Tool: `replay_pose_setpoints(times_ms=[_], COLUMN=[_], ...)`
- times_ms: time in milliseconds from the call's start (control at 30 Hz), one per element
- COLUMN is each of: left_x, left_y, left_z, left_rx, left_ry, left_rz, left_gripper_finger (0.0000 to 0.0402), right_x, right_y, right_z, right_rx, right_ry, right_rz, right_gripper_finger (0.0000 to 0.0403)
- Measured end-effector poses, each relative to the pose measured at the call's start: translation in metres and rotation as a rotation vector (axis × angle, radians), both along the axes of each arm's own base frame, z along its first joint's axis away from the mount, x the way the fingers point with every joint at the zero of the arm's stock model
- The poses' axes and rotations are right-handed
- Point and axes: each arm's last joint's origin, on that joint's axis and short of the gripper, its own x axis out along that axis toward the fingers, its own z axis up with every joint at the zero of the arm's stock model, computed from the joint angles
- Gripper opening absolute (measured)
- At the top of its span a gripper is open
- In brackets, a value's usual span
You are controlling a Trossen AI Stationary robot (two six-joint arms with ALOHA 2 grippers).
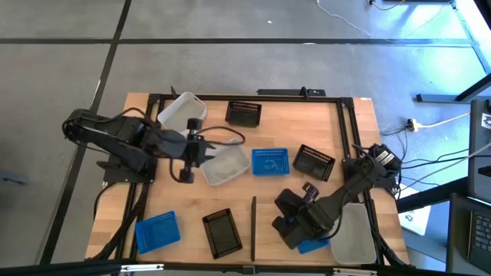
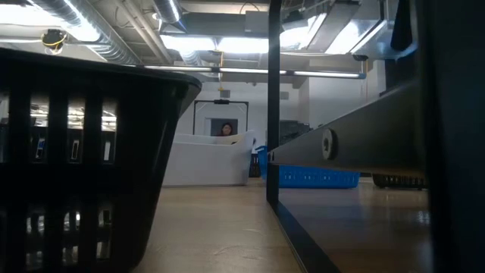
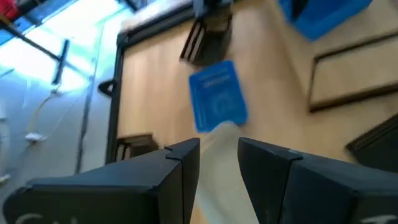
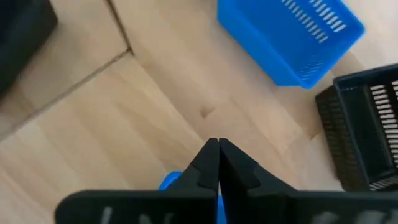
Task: Stack baskets on shelf by color
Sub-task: Put the middle blue bin on the shelf
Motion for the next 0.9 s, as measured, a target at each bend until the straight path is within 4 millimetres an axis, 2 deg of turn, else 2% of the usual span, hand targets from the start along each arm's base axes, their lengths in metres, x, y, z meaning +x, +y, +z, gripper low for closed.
replay_pose_setpoints(times_ms=[300,467,700,900], left_x=[-0.013,-0.016,-0.016,-0.016], left_y=[0.006,0.006,0.006,0.006], left_z=[0.008,0.008,0.008,0.008], left_rx=[-0.039,-0.075,-0.079,-0.078], left_ry=[-0.029,-0.034,-0.036,-0.035], left_rz=[0.001,0.021,0.022,0.022], left_gripper_finger=[0.0102,0.0102,0.0102,0.0102], right_x=[0.021,0.027,0.034,0.048], right_y=[-0.013,-0.017,-0.021,-0.037], right_z=[-0.001,-0.001,-0.001,-0.001], right_rx=[0.087,0.153,0.248,0.371], right_ry=[0.068,0.111,0.158,0.164], right_rz=[0.213,0.283,0.490,0.633], right_gripper_finger=[0.0000,0.0000,0.0000,0.0000])
